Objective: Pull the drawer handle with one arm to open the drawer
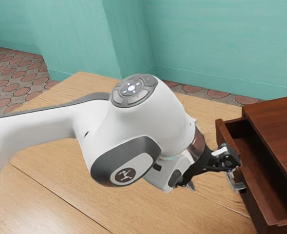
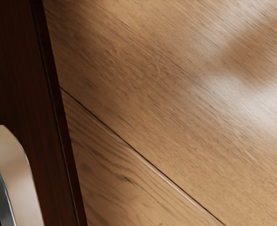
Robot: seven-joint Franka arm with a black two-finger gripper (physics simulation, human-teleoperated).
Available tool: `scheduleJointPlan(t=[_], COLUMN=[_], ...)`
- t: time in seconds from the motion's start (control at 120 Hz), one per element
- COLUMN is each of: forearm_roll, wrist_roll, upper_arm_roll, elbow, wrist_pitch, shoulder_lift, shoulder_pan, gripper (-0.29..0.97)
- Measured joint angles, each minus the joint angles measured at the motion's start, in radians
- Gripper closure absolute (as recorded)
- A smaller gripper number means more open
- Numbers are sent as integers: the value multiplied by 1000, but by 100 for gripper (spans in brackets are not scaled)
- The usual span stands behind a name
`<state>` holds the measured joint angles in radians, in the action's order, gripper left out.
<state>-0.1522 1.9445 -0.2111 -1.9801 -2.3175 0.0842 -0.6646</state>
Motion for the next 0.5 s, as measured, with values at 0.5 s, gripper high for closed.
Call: scheduleJointPlan(t=[0.5], forearm_roll=[-7], wrist_roll=[12], upper_arm_roll=[-36], elbow=[-77], wrist_pitch=[48], shoulder_lift=[92], shoulder_pan=[3], gripper=[1])
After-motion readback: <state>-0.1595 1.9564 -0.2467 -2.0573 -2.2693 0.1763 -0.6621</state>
